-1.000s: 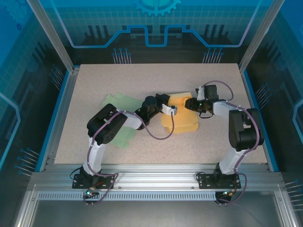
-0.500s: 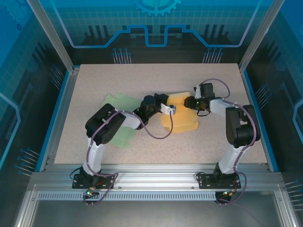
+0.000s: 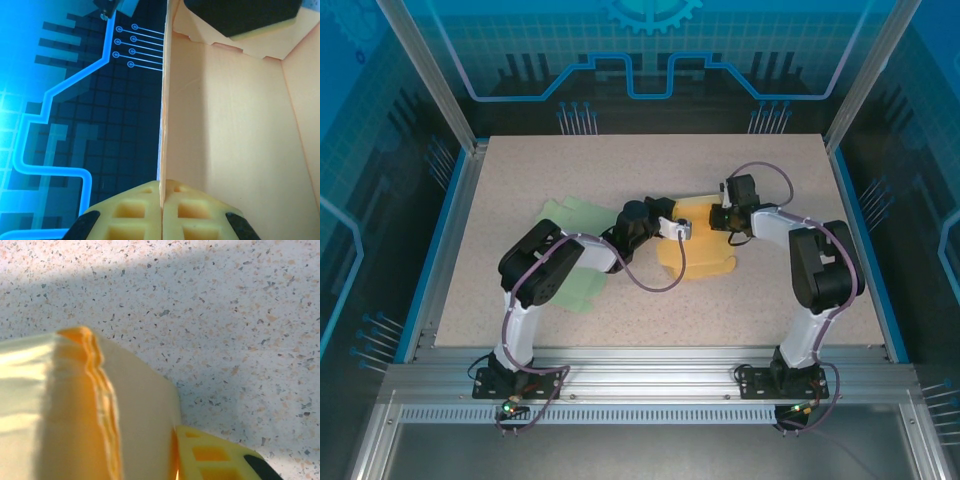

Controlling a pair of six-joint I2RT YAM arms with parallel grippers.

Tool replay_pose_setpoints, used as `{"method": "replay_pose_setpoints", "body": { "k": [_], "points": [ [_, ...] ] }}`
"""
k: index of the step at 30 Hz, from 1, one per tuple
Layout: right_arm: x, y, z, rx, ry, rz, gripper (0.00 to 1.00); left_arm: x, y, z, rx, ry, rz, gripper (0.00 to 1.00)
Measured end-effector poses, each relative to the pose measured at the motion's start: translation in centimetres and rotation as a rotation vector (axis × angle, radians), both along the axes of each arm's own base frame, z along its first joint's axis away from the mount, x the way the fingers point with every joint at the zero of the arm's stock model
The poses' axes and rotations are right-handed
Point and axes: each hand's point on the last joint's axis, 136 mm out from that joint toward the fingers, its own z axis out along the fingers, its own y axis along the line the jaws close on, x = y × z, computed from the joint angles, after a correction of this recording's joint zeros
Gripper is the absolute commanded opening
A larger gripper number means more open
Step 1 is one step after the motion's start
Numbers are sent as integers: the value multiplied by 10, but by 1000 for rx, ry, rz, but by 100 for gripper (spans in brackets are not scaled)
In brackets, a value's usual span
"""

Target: Fold the paper box

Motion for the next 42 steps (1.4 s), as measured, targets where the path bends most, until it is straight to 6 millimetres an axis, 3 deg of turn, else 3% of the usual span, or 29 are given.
{"method": "replay_pose_setpoints", "body": {
  "k": [5, 10, 13, 14, 23, 29, 33, 37, 42],
  "points": [
    [1, 0, 0, -39, -9, -1, 15, -1, -2, 2, -53, 32, 14, 26],
    [4, -2, 1, -53, -18, -12, 13, -5, -6, 10, -141, 77, 43, 71],
    [8, -3, 3, -61, -23, -17, 11, -6, -5, 27, -212, 92, 66, 95],
    [9, -3, 3, -64, -24, -18, 11, -6, -4, 34, -236, 92, 74, 99],
    [15, 1, 2, -98, -14, -6, 6, -17, 31, 105, -539, 112, 231, 99],
    [11, 8, 0, -145, -7, 35, 4, -31, 76, 149, -845, 221, 409, 99],
    [9, 12, 0, -150, 2, 60, 2, -36, 119, 174, -1094, 348, 492, 99],
    [6, 16, 1, -141, 9, 87, 0, -36, 165, 172, -1278, 444, 577, 99],
    [2, 15, 0, -139, 0, 90, 0, -42, 170, 139, -1310, 560, 646, 99]
  ]
}}
